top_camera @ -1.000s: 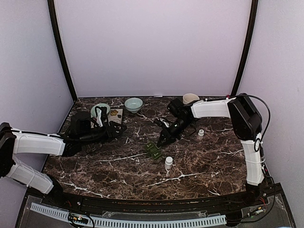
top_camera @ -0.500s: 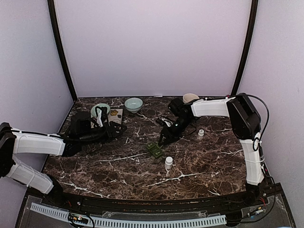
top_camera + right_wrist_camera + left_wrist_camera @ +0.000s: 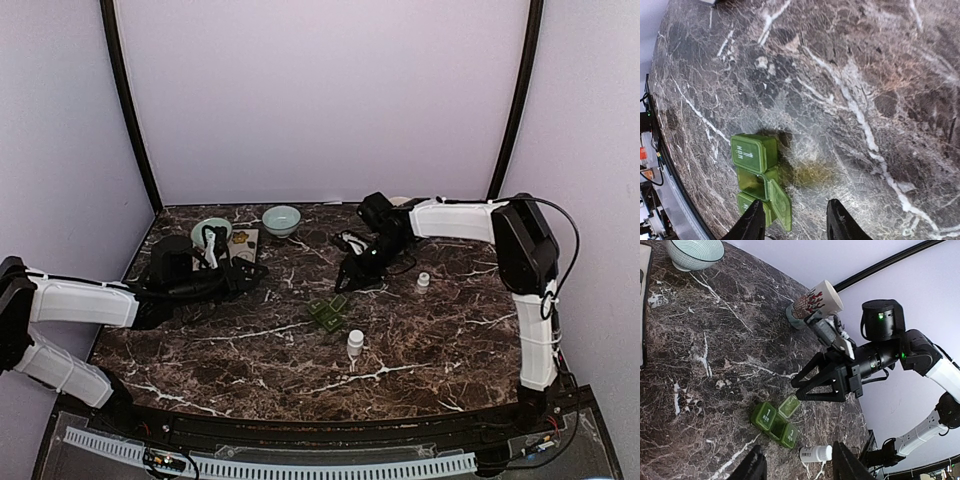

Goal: Sort the pills into containers
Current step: Place the pill container at the center of the board, then pick up the pill bottle from the center of the board, then pass from the right arm to the left

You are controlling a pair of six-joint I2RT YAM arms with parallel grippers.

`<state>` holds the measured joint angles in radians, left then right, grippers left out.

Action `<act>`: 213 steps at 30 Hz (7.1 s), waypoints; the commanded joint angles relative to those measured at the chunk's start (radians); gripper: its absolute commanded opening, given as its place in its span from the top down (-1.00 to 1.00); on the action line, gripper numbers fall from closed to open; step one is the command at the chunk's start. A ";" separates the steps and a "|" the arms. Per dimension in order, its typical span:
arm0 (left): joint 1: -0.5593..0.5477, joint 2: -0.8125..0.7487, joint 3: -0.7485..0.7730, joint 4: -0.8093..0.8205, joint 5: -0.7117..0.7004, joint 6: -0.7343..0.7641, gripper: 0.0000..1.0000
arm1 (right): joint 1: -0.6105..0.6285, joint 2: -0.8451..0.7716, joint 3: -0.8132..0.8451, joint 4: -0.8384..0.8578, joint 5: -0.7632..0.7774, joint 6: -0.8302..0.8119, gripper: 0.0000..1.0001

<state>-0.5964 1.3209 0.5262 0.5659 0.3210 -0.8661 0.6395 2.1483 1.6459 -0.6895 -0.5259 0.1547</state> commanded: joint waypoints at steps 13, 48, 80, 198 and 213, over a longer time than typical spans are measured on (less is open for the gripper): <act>0.003 -0.002 0.036 -0.064 0.004 0.082 0.05 | 0.097 -0.315 -0.101 0.058 0.382 -0.015 0.10; -0.003 0.001 0.004 -0.049 0.000 0.094 0.05 | 0.403 -0.358 -0.268 -0.150 0.558 0.160 -0.06; -0.004 -0.007 -0.004 -0.047 -0.007 0.086 0.04 | 0.402 -0.290 -0.291 -0.107 0.550 0.140 0.00; 0.023 0.231 0.215 0.729 0.621 -0.299 0.18 | 0.123 -0.436 -0.227 0.722 -0.338 0.560 1.00; 0.014 0.247 0.300 0.732 0.663 -0.371 0.96 | 0.129 -0.457 -0.184 0.499 -0.296 0.235 1.00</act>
<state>-0.5705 1.5753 0.7601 1.2312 0.9569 -1.1767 0.7639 1.7020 1.4490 -0.0738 -0.8669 0.5953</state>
